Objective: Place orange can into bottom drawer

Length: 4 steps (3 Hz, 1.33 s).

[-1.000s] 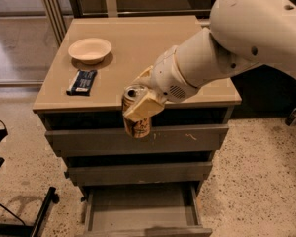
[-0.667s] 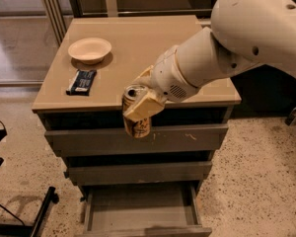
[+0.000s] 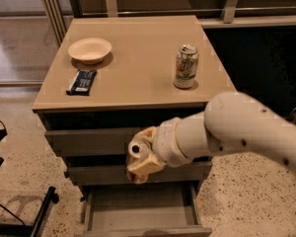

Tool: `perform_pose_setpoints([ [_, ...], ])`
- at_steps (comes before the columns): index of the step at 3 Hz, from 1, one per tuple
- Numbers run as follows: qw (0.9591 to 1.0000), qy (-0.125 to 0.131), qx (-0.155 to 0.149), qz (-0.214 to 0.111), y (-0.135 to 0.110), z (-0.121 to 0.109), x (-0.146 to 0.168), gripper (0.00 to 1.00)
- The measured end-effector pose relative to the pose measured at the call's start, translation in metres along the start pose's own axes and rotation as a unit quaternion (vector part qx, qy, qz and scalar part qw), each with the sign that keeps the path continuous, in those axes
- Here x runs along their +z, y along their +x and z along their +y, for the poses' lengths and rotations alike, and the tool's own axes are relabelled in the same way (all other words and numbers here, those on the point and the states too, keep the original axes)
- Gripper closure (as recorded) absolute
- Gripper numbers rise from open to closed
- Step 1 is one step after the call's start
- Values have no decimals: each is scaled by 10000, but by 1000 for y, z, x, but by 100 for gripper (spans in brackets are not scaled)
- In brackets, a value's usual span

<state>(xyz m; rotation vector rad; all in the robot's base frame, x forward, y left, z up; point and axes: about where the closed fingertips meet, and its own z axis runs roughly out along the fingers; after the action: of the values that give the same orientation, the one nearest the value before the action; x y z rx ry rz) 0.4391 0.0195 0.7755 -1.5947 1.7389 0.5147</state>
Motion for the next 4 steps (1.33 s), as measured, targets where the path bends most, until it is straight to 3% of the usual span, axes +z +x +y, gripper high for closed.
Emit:
perform_pose_setpoints([
  [1,9997,-169,188,20,73,45,58,100],
  [2,9997,-169,176,19,72,45,57,100],
  [3,9999,-139,-9,25,112,41,89,100],
  [4,9996,-147,-131,-178,158,37,133,100],
])
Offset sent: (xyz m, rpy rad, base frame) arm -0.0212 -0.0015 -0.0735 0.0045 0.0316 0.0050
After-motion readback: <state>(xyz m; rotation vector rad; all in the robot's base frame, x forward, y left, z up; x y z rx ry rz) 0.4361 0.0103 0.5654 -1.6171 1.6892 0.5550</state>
